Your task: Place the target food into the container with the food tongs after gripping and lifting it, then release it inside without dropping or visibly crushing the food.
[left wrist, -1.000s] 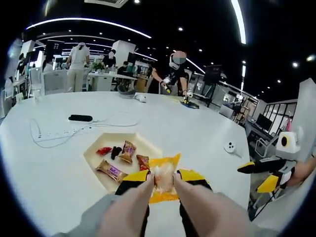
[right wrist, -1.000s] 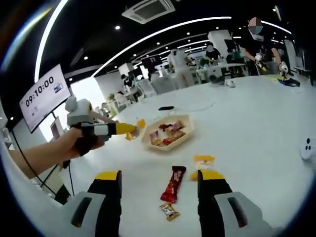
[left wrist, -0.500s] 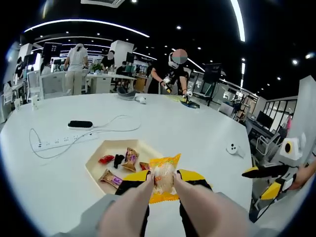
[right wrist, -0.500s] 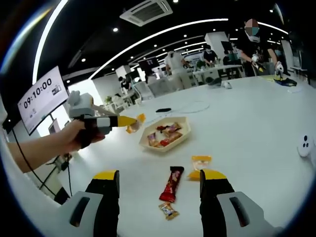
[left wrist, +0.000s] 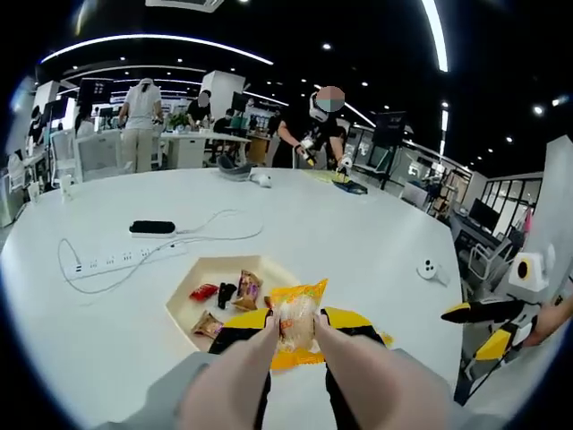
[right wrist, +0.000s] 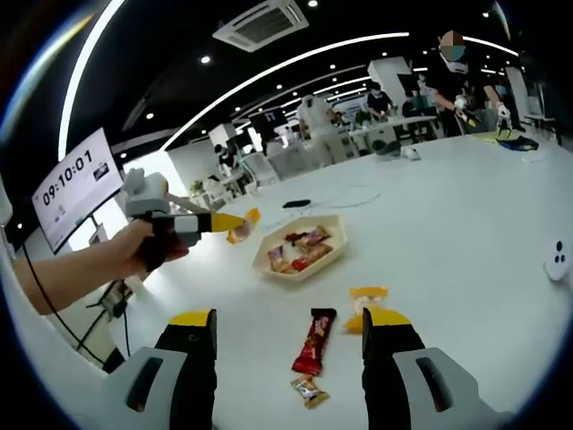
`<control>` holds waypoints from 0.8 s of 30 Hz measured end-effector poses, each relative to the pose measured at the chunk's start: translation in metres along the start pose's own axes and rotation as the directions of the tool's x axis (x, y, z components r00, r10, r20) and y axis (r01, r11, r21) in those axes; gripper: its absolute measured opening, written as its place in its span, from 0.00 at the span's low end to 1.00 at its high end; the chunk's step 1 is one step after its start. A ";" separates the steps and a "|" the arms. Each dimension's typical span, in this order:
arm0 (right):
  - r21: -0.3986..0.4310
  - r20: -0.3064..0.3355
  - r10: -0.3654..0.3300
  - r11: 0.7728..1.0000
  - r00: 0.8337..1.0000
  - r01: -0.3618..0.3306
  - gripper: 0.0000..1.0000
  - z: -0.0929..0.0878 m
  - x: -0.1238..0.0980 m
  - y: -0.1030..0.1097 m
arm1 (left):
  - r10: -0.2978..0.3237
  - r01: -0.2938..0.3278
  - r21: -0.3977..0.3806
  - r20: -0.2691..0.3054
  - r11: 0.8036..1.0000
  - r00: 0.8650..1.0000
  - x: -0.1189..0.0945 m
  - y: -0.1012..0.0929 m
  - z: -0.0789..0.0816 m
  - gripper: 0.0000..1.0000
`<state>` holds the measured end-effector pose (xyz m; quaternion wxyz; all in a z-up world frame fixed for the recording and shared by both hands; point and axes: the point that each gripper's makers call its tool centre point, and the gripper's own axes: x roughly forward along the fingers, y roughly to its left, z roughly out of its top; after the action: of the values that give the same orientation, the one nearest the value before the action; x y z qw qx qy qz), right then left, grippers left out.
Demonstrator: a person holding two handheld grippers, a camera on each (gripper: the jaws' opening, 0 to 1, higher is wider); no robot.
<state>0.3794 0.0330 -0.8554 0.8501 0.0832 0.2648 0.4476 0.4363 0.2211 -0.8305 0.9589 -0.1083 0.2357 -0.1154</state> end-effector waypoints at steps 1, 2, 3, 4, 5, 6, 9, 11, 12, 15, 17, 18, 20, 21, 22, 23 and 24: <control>0.002 -0.006 0.002 1.000 1.000 -0.002 0.67 -0.002 0.000 0.001 | 0.004 -0.004 -0.004 0.005 1.000 1.000 0.001 0.002 0.000 0.19; 0.001 -0.010 0.005 1.000 1.000 -0.005 0.67 -0.003 0.000 0.002 | 0.005 -0.005 -0.005 0.004 1.000 1.000 0.001 0.002 0.000 0.19; 0.000 -0.011 0.006 1.000 1.000 -0.006 0.67 -0.003 0.000 0.002 | 0.005 -0.005 -0.005 0.004 1.000 1.000 0.002 0.002 0.000 0.19; -0.002 -0.014 0.008 1.000 1.000 -0.008 0.67 -0.004 0.000 0.003 | 0.008 -0.008 -0.003 0.001 1.000 1.000 0.003 0.003 0.000 0.19; -0.002 -0.014 0.009 1.000 1.000 -0.009 0.67 -0.003 0.000 0.003 | 0.009 -0.009 -0.001 -0.001 1.000 1.000 0.004 0.003 -0.001 0.19; 0.000 -0.012 0.010 1.000 1.000 -0.010 0.67 -0.003 0.000 0.004 | 0.006 -0.006 -0.001 -0.004 1.000 1.000 0.005 0.004 0.000 0.19; 0.000 -0.010 0.011 1.000 1.000 -0.011 0.67 -0.001 -0.001 0.004 | 0.007 -0.007 0.008 -0.003 1.000 1.000 0.008 0.006 0.004 0.19; 0.006 -0.015 0.017 1.000 1.000 -0.017 0.67 -0.004 -0.003 0.006 | 0.006 -0.006 0.014 -0.005 1.000 1.000 0.012 0.009 0.007 0.19; 0.006 -0.018 0.019 1.000 1.000 -0.018 0.67 -0.005 -0.003 0.007 | 0.007 -0.007 0.019 -0.009 1.000 1.000 0.013 0.011 0.008 0.19; 0.000 -0.033 0.024 1.000 0.999 -0.024 0.66 -0.010 -0.005 0.008 | 0.013 -0.013 0.033 -0.009 0.999 1.000 0.014 0.014 0.014 0.19; 0.002 -0.033 0.022 1.000 0.999 -0.022 0.66 -0.010 -0.006 0.007 | 0.015 -0.015 0.040 -0.005 0.999 1.000 0.014 0.016 0.018 0.19; 0.003 -0.032 0.022 1.000 0.999 -0.021 0.66 -0.010 -0.007 0.006 | 0.015 -0.015 0.043 -0.004 0.999 1.000 0.014 0.016 0.019 0.19; 0.005 -0.030 0.019 1.000 0.999 -0.019 0.66 -0.009 -0.008 0.005 | 0.017 -0.017 0.046 -0.002 0.999 1.000 0.015 0.018 0.022 0.19; 0.006 -0.029 0.018 1.000 0.999 -0.017 0.67 -0.008 -0.008 0.004 | 0.018 -0.018 0.048 -0.001 0.999 1.000 0.015 0.019 0.024 0.19; 0.008 -0.028 0.017 1.000 0.999 -0.017 0.66 -0.008 -0.008 0.003 | 0.019 -0.019 0.050 -0.002 0.999 1.000 0.016 0.020 0.025 0.19; 0.010 -0.027 0.016 1.000 1.000 -0.016 0.66 -0.007 -0.008 0.003 | 0.020 -0.020 0.054 -0.001 0.998 1.000 0.017 0.021 0.027 0.19; 0.011 -0.026 0.015 1.000 1.000 -0.015 0.66 -0.007 -0.008 0.002 | 0.020 -0.020 0.057 -0.002 0.998 1.000 0.018 0.021 0.028 0.19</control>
<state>0.3704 0.0268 -0.8574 0.8427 0.0837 0.2777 0.4535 0.4685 0.2408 -0.8195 0.9623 -0.0784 0.2348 -0.1125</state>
